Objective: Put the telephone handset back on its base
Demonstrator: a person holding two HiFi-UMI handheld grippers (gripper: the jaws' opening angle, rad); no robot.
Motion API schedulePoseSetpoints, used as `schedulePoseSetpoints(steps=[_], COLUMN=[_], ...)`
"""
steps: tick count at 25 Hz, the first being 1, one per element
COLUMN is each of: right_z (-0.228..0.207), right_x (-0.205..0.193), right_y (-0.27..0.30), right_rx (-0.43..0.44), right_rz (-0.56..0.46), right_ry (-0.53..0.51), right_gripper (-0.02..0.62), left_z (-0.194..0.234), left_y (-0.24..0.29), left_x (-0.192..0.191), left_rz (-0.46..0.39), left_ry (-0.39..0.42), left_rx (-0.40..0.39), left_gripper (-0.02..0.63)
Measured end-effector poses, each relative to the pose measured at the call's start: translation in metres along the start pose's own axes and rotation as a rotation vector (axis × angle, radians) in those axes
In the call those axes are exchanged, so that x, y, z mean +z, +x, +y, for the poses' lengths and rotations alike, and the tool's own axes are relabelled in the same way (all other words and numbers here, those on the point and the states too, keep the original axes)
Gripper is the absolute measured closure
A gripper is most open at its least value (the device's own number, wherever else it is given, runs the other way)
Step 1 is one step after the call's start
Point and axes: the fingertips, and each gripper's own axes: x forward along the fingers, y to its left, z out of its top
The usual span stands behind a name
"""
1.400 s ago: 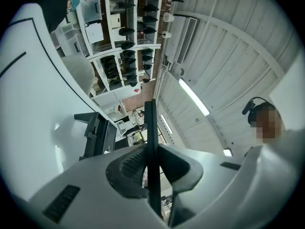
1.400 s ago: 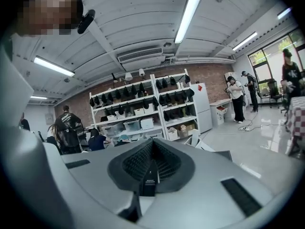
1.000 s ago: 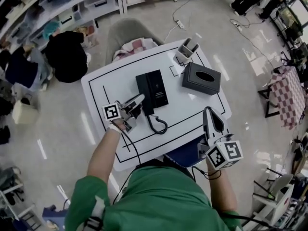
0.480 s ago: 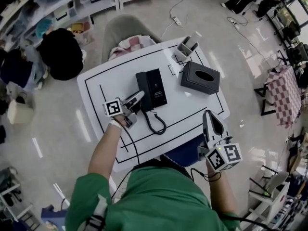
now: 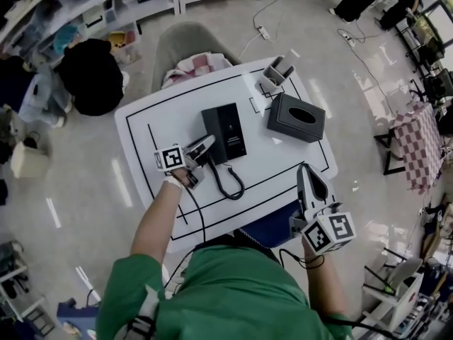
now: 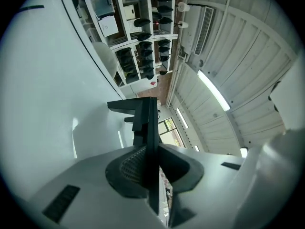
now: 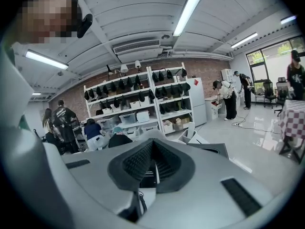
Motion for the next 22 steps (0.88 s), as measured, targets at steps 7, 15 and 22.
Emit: schedulePoseSetpoints(steps=[7,15,22], right_z=[-0.001,0.0,-0.01], right_x=[-0.002,-0.002,0.002], right_y=[-0.001,-0.006,-0.011], right_rx=[0.022,0.051,0.073], right_rz=[-0.006,-0.022,-0.045], right_ry=[0.014,0.024,0.025], right_gripper=[0.572,0.572,0.572], left_z=[0.005,0.009,-0.016], left_y=[0.002,-0.001,-0.009], left_x=[-0.002,-0.003,0.009], left_rz=[0.047,0.11,0.012], left_ry=[0.029,0.093,0.135], left_rx=[0.138,0.32,0.318], left_gripper=[0.506,0.474,0.474])
